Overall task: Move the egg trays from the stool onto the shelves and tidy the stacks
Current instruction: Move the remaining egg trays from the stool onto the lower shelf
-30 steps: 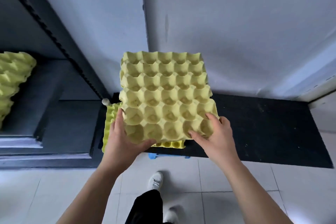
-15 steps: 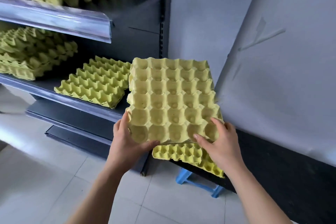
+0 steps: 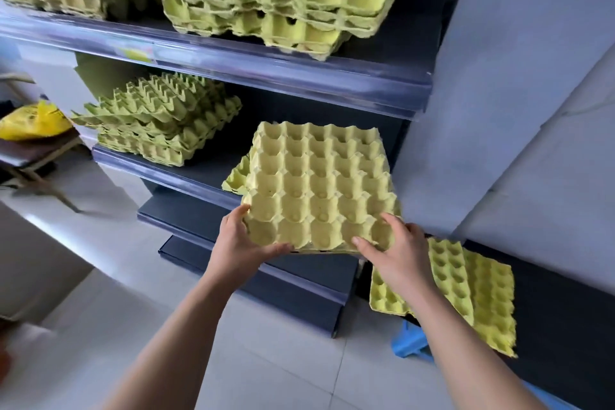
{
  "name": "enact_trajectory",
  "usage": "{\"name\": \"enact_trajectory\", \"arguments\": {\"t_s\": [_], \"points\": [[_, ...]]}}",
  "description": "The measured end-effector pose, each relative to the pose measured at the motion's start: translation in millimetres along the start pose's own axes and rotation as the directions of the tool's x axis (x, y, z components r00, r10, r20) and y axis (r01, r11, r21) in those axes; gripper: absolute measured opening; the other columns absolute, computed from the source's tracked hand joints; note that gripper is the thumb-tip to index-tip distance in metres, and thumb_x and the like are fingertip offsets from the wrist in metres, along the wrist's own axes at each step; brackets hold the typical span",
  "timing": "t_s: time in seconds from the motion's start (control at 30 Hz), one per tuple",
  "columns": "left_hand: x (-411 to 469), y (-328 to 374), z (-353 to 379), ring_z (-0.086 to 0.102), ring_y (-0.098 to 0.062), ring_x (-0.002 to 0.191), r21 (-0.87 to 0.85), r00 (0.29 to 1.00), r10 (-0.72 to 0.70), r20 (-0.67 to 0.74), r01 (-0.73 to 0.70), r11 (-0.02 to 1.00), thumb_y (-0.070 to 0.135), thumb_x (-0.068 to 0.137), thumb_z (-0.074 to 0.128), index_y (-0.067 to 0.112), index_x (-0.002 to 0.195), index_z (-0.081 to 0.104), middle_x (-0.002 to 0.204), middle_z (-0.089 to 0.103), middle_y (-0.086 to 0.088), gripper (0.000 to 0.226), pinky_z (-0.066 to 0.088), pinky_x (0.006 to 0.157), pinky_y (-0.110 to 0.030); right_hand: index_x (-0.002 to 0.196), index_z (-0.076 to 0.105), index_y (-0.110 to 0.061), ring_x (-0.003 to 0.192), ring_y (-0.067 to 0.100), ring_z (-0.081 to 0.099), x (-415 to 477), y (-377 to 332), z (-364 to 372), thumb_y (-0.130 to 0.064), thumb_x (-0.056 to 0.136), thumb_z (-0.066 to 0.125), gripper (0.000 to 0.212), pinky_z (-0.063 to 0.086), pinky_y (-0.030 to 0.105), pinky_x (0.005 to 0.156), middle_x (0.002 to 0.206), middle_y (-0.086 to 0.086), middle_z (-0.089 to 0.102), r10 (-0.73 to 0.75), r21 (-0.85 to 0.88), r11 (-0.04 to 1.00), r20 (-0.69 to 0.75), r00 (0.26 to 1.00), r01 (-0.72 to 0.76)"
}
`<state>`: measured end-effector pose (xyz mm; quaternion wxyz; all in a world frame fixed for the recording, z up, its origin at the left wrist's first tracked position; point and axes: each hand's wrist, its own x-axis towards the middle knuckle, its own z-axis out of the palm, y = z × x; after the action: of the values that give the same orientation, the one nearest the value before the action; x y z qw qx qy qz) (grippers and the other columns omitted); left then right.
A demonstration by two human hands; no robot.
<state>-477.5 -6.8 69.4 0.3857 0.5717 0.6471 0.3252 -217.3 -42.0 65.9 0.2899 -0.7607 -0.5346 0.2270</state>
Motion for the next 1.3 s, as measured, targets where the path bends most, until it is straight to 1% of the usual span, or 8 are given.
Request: {"name": "enact_trajectory", "arguments": {"t_s": [0.17,0.3,0.57,0.73,0.93,1.03,1.17,1.3], "points": [[57,-16,-37,0.056,-0.013,0.117,-0.019,0.998,-0.05,0.038,0.051,0.999,0.06,0.033,0.091,0.019,0.144,0.035,0.134,0.052,-0.001,0.13,0.044,0.102,-0.032,0.138,0.041,-0.031,0.122,0.031,0.038,31,-36,38,-0.063,0.074,0.064,0.075,0.036,0.039,0.1,0.127,0.013,0.041,0.031,-0.031,0.999,0.02,0.999,-0.031],[103,-20,-52,0.06,-0.01,0.106,-0.045,0.997,-0.043,0.06,0.046,0.998,0.031,0.053,0.094,0.015,0.141,0.039,0.123,0.059,0.003,0.105,0.043,0.081,-0.013,0.139,0.037,-0.034,0.125,0.031,0.034,62,-55,64,-0.067,0.074,0.06,0.077,0.036,0.042,0.102,0.13,0.012,0.037,0.048,-0.039,0.998,0.038,0.998,-0.047],[180,-29,-69,0.052,0.01,0.084,-0.082,0.992,-0.051,0.118,0.061,0.995,0.018,0.064,0.088,0.014,0.142,0.038,0.114,0.054,0.005,0.093,0.041,0.064,-0.005,0.141,0.035,-0.033,0.123,0.034,0.033,108,-86,100,-0.069,0.075,0.057,0.078,0.039,0.043,0.099,0.132,0.014,0.035,0.085,-0.102,0.991,0.023,0.996,-0.082],[212,-36,-78,0.052,0.01,0.081,-0.041,0.978,-0.064,0.198,0.074,0.996,0.017,0.064,0.088,0.013,0.142,0.038,0.112,0.054,0.005,0.093,0.042,0.058,-0.001,0.14,0.037,-0.033,0.122,0.037,0.034,114,-96,126,-0.071,0.073,0.056,0.079,0.038,0.046,0.101,0.133,0.017,0.036,0.16,-0.119,0.98,-0.014,0.987,-0.16],[241,-51,-88,0.056,-0.012,0.099,0.052,0.947,-0.067,0.315,0.054,0.997,0.025,0.061,0.09,0.012,0.146,0.032,0.124,0.055,0.001,0.104,0.04,0.081,-0.016,0.141,0.035,-0.032,0.121,0.036,0.035,110,-110,153,-0.071,0.073,0.057,0.081,0.038,0.043,0.1,0.132,0.017,0.037,0.254,-0.153,0.953,-0.064,0.965,-0.261],[247,-52,-91,0.048,-0.011,0.105,0.118,0.937,-0.038,0.348,-0.003,0.993,0.027,0.064,0.089,0.01,0.147,0.028,0.125,0.046,0.003,0.103,0.038,0.079,-0.008,0.142,0.035,-0.032,0.121,0.036,0.035,111,-114,163,-0.071,0.074,0.058,0.081,0.039,0.044,0.1,0.132,0.016,0.037,0.301,-0.148,0.939,-0.081,0.95,-0.31],[257,-55,-96,0.042,-0.02,0.123,0.204,0.922,-0.009,0.388,-0.077,0.976,0.061,0.043,0.086,0.017,0.145,0.03,0.136,0.04,-0.005,0.124,0.038,0.106,-0.035,0.143,0.034,-0.031,0.123,0.037,0.036,112,-120,166,-0.071,0.075,0.055,0.081,0.038,0.045,0.102,0.135,0.017,0.036,0.324,-0.18,0.924,-0.102,0.941,-0.338],[255,-51,-94,0.039,-0.028,0.126,0.35,0.933,0.139,0.331,-0.258,0.9,0.068,0.05,0.079,0.022,0.135,0.042,0.134,0.042,-0.007,0.104,0.037,0.106,-0.042,0.139,0.041,-0.026,0.126,0.037,0.036,106,-129,161,-0.065,0.079,0.056,0.072,0.035,0.043,0.102,0.141,0.016,0.034,0.25,-0.263,0.921,-0.167,0.954,-0.288]]}}
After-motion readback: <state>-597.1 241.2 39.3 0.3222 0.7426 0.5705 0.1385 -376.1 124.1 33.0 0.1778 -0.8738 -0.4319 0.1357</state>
